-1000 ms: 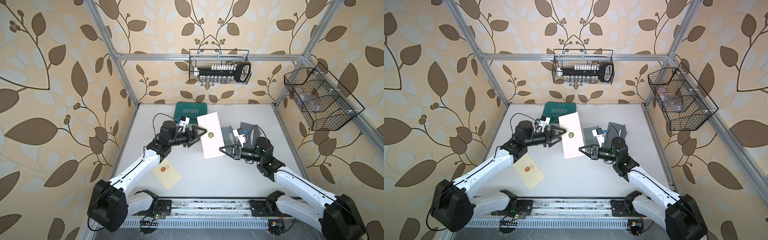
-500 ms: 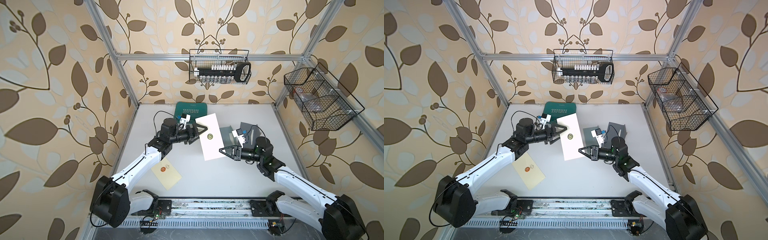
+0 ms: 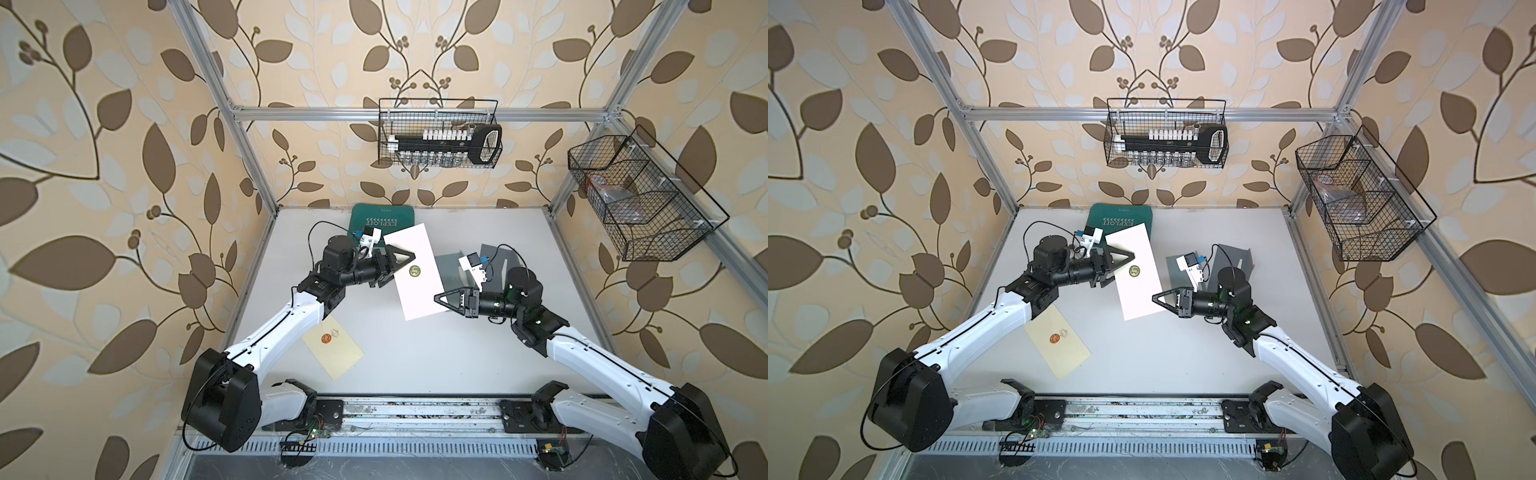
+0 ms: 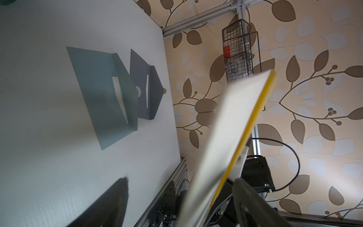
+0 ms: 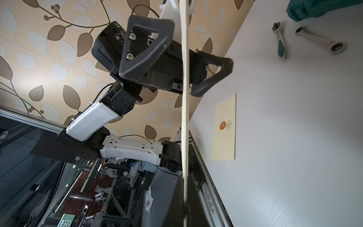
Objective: Open the envelope
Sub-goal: Pick up the envelope from the center of the board.
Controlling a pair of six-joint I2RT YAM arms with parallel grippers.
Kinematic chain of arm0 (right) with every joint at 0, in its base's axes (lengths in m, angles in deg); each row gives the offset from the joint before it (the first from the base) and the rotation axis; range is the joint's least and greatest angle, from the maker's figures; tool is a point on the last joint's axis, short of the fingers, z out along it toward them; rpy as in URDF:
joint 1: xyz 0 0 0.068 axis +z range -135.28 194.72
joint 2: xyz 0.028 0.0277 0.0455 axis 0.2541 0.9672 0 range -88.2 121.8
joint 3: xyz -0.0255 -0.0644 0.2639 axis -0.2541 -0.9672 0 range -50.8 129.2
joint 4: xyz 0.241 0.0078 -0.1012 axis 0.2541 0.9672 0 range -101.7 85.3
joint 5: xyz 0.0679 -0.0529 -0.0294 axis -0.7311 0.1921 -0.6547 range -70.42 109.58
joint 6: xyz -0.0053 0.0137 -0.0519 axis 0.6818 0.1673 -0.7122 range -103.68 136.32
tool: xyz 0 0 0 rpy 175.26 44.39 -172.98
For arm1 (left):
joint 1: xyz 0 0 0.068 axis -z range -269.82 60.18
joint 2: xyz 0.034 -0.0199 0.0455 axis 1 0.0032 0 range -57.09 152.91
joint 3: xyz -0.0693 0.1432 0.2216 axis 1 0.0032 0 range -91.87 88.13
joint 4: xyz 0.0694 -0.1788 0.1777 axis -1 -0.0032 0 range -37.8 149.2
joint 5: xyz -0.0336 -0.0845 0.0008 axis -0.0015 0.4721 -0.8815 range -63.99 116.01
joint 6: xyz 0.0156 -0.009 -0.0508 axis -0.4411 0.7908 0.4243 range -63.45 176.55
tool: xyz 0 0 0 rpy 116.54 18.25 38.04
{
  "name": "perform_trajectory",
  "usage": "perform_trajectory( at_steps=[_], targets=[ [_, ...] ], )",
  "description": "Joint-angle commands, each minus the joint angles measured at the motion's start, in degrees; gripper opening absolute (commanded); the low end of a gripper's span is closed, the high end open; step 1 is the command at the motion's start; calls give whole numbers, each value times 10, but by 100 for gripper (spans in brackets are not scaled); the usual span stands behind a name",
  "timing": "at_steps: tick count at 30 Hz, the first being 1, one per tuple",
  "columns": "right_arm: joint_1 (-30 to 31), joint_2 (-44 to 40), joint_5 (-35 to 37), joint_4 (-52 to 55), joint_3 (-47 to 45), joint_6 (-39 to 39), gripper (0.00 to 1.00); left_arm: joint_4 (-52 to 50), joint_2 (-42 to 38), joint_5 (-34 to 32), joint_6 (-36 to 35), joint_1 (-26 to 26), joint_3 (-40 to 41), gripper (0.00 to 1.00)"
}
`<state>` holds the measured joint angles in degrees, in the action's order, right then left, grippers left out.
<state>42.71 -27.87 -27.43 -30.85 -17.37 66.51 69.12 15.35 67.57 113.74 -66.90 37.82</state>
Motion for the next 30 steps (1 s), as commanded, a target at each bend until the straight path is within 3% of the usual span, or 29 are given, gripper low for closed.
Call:
perform_trajectory(
  at_steps=[1, 9, 18, 24, 30],
  targets=[
    [3, -2, -5, 10, 12, -11, 0, 31, 7, 5, -8, 1, -32, 85],
    [3, -3, 3, -12, 0, -9, 0, 60, 4, 11, 18, 1, -10, 79],
    [3, 45, -20, -12, 38, -20, 0, 21, -24, 14, -11, 1, -14, 71],
    [1, 49, 19, 2, 17, -24, 0, 12, -31, 8, -17, 1, -19, 67],
    [-5, 47, 16, 19, 15, -29, 0, 11, -40, -1, -22, 0, -16, 61]
  ],
)
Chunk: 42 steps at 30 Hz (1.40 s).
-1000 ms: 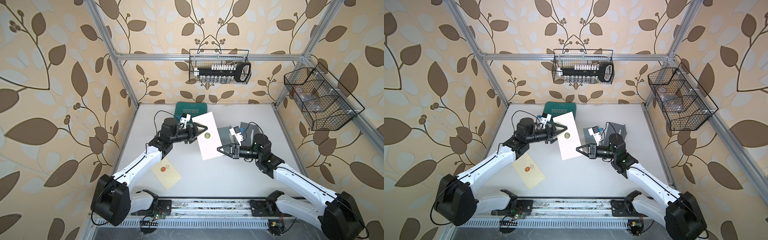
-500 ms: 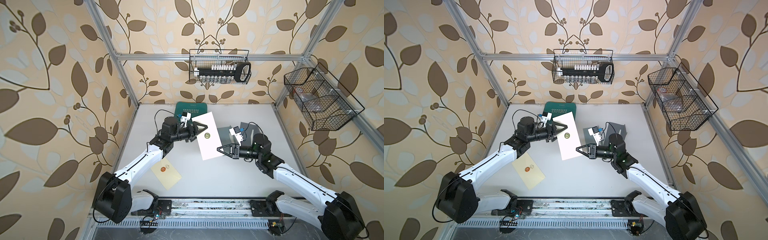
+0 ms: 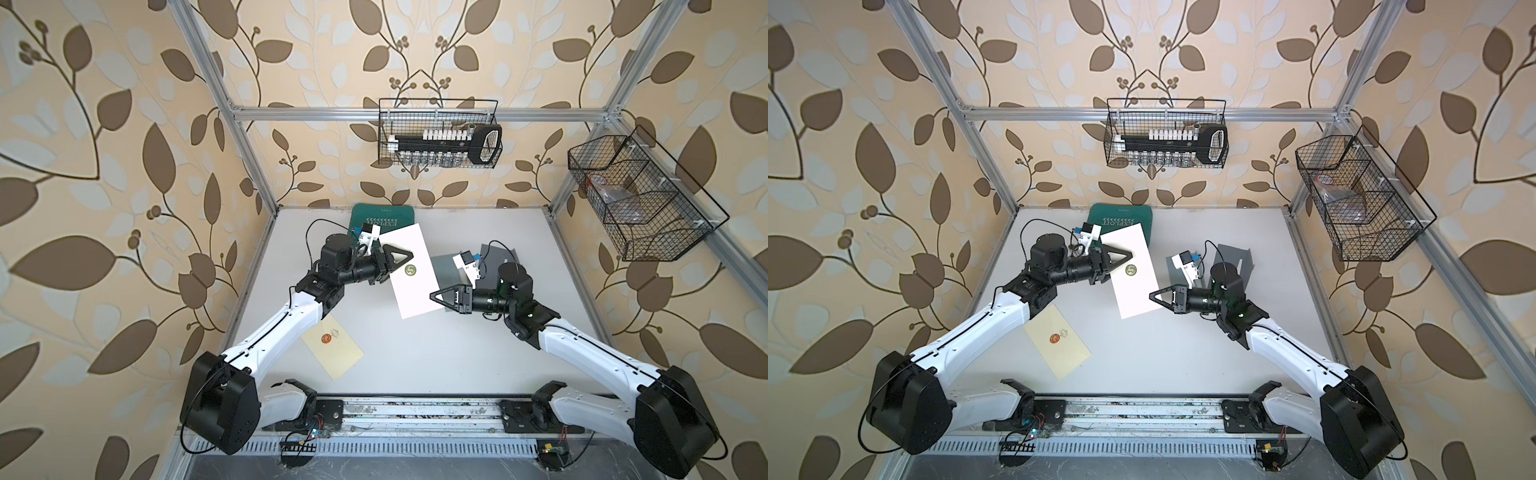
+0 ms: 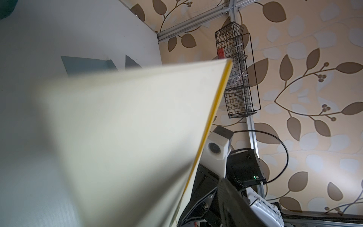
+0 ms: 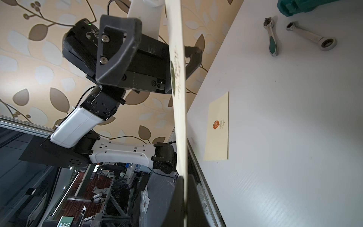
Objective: Open the envelope
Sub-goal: Pick up the envelope from the center of the board.
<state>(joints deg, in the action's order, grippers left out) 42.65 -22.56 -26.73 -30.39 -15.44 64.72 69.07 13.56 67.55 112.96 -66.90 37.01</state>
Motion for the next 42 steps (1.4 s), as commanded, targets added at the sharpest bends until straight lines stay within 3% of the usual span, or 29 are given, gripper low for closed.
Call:
perform_trajectory(
  at_steps=[1, 17, 20, 24, 34, 36, 42],
  targets=[
    [-6, -7, 9, 15, -5, -11, 0, 13, -22, -1, -12, 1, -9, 60],
    [-12, -11, 5, 33, -8, -21, 0, -45, -53, -30, -43, -2, -16, 42],
    [-12, -14, 1, 36, -10, -25, 0, -49, -47, -30, -44, -2, -24, 41],
    [-11, -30, -15, 123, 6, -55, 0, -53, -42, -32, -39, -2, -33, 39],
    [-13, -14, -29, 123, 20, -48, 0, -42, -68, -43, -31, -2, -7, 35],
    [-13, -25, -20, 122, 15, -45, 0, -37, -69, -39, -30, -2, -6, 29],
    [-13, -51, -5, 126, -1, -45, 0, -27, -68, -33, -25, -2, 1, 23]
  ],
)
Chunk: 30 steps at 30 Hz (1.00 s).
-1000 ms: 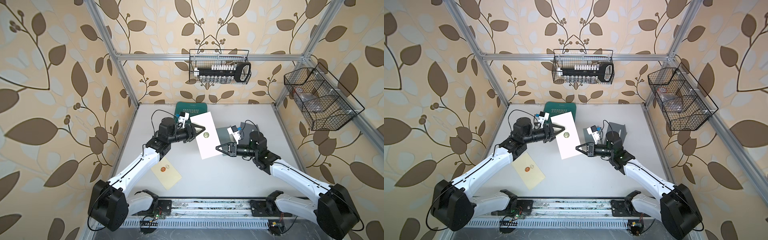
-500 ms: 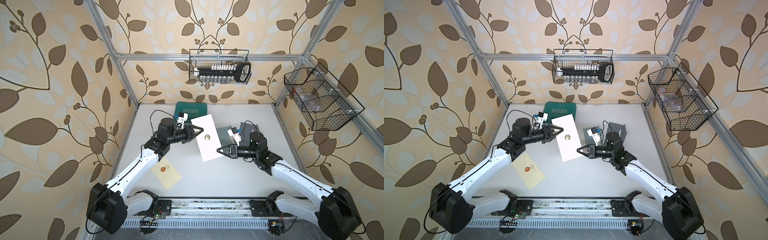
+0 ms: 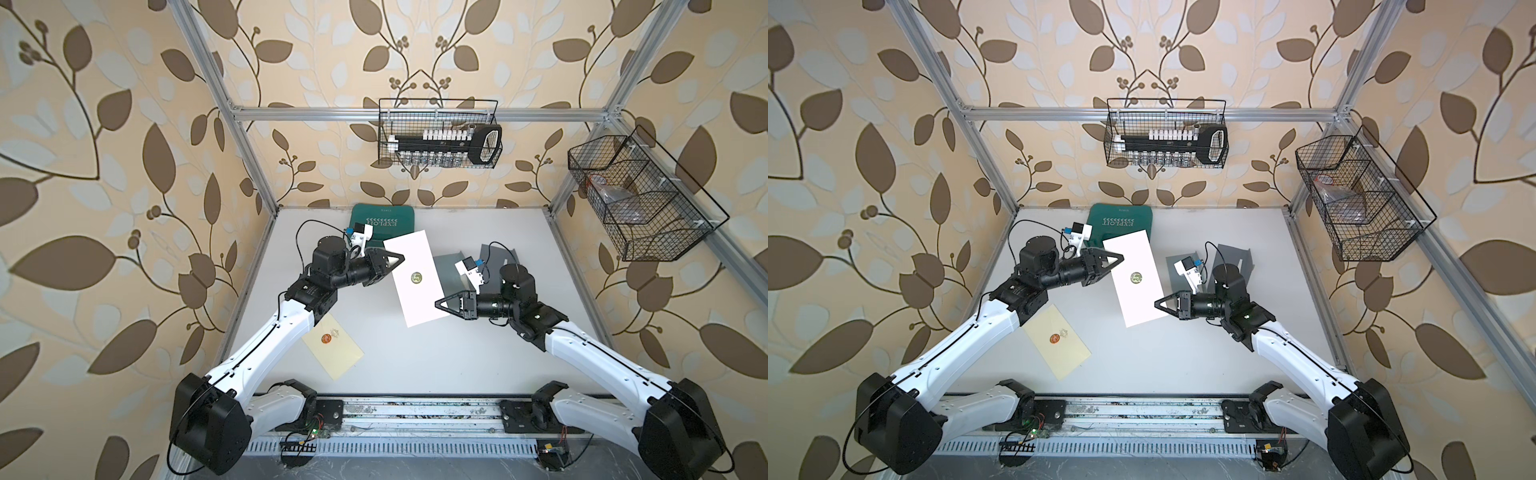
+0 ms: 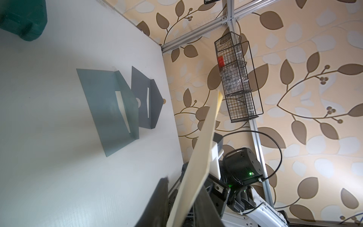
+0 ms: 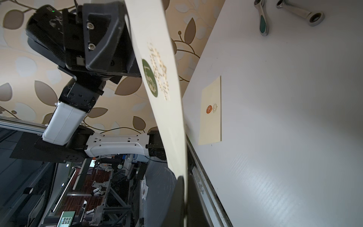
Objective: Open the envelope
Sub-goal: Pick up the envelope from the center of the board.
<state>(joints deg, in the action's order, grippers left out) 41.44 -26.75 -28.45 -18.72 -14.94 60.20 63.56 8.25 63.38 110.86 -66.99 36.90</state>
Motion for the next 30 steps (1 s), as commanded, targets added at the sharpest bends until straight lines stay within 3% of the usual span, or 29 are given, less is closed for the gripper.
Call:
perform_trajectory(
  at_steps=[1, 11, 16, 24, 27, 30],
  targets=[
    [-1, -8, 11, 6, -7, 2, 0, 27, -12, 9, -4, -2, 1, 23],
    [0, 7, -1, -11, -6, 7, 0, 10, -7, 12, -18, -2, -3, 0],
    [-1, -4, 23, 13, -2, -1, 2, -10, -12, 5, -33, -2, -5, 0],
    [-7, -23, 86, 100, 17, -22, 42, -60, -24, -13, -84, 1, -16, 0],
    [-16, -38, 128, 147, 33, -30, 45, -109, -28, -41, -128, 9, -29, 0],
    [-27, -53, 199, 206, 52, -5, 59, -162, -35, -93, -177, 32, -41, 0]
  ],
)
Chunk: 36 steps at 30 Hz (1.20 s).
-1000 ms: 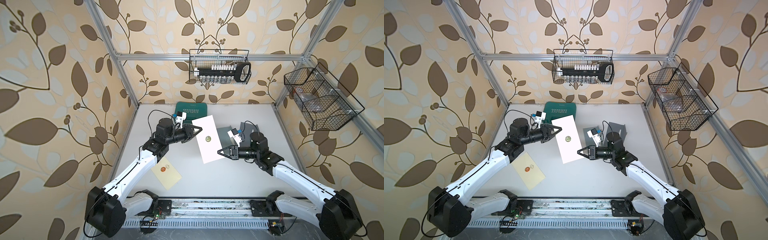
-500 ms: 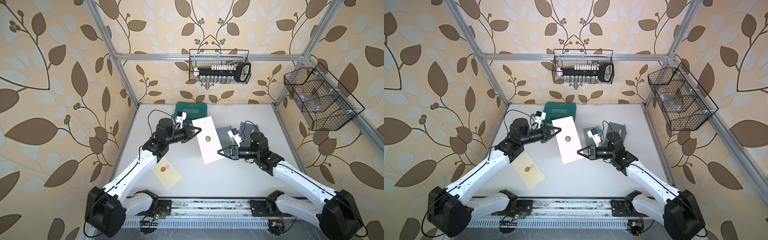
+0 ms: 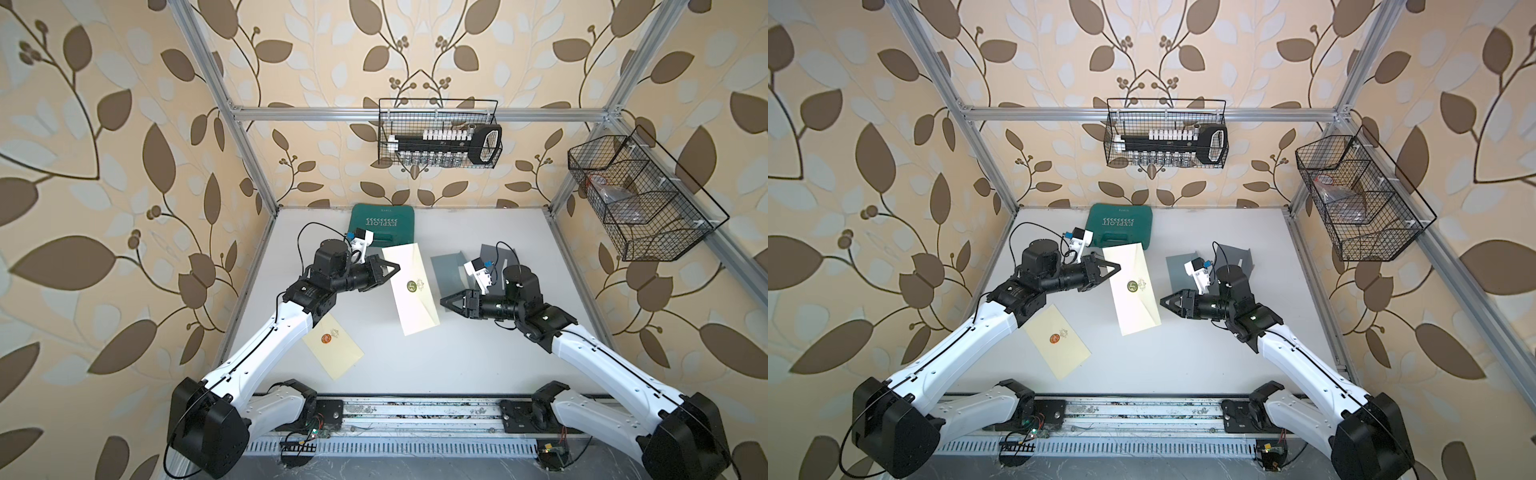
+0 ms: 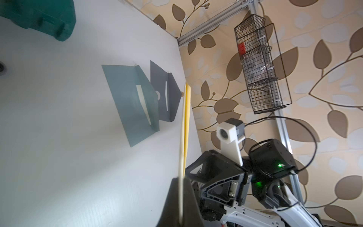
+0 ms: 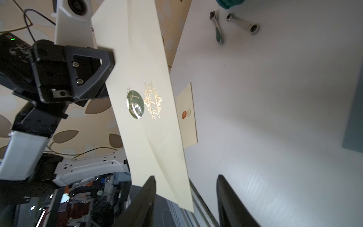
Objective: Open the envelope
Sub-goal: Open the envelope flap on the envelope.
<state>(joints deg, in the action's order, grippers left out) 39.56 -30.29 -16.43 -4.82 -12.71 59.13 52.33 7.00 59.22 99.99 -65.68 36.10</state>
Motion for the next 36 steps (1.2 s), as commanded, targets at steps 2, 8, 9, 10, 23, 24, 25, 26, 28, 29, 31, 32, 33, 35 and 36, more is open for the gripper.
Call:
perform_trajectory(
  at_steps=[2, 8, 9, 10, 23, 24, 25, 26, 28, 29, 31, 32, 33, 35, 36],
  targets=[
    [-21, -23, 112, 90, 38, 33, 60, -86, -26, -114, -109, 49, -42, 0],
    [-97, -27, 86, 64, 11, 130, 98, -102, -25, -244, -162, 131, -38, 0],
    [-106, -24, 86, 65, 2, 159, 98, -101, -25, -265, -168, 143, -36, 0],
    [-117, -21, 80, 70, -9, 199, 97, -96, -25, -288, -174, 156, -33, 0],
    [-71, -27, 88, 50, -7, 145, 84, 69, -27, -482, -243, 270, 70, 0],
    [-58, -28, 103, 54, -5, 140, 84, 77, -25, -483, -243, 270, 74, 0],
    [-49, -30, 115, 58, -2, 137, 83, 83, -23, -483, -245, 270, 78, 0],
    [-35, -29, 129, 64, 2, 129, 83, 88, -21, -487, -244, 270, 81, 0],
    [-11, -27, 161, 83, 16, 114, 82, 104, -20, -477, -249, 270, 91, 0],
    [3, -24, 178, 94, 24, 105, 82, 112, -20, -468, -255, 270, 95, 0],
    [25, -19, 206, 110, 38, 90, 81, 125, -19, -453, -259, 270, 102, 0],
    [37, -16, 219, 117, 44, 85, 81, 130, -19, -444, -262, 270, 105, 0],
    [50, -13, 234, 122, 49, 81, 80, 135, -19, -437, -261, 270, 107, 0],
    [69, -6, 259, 130, 58, 75, 79, 138, -16, -426, -261, 270, 107, 0],
    [80, -2, 271, 133, 62, 73, 79, 141, -14, -419, -261, 270, 107, 0]
  ],
)
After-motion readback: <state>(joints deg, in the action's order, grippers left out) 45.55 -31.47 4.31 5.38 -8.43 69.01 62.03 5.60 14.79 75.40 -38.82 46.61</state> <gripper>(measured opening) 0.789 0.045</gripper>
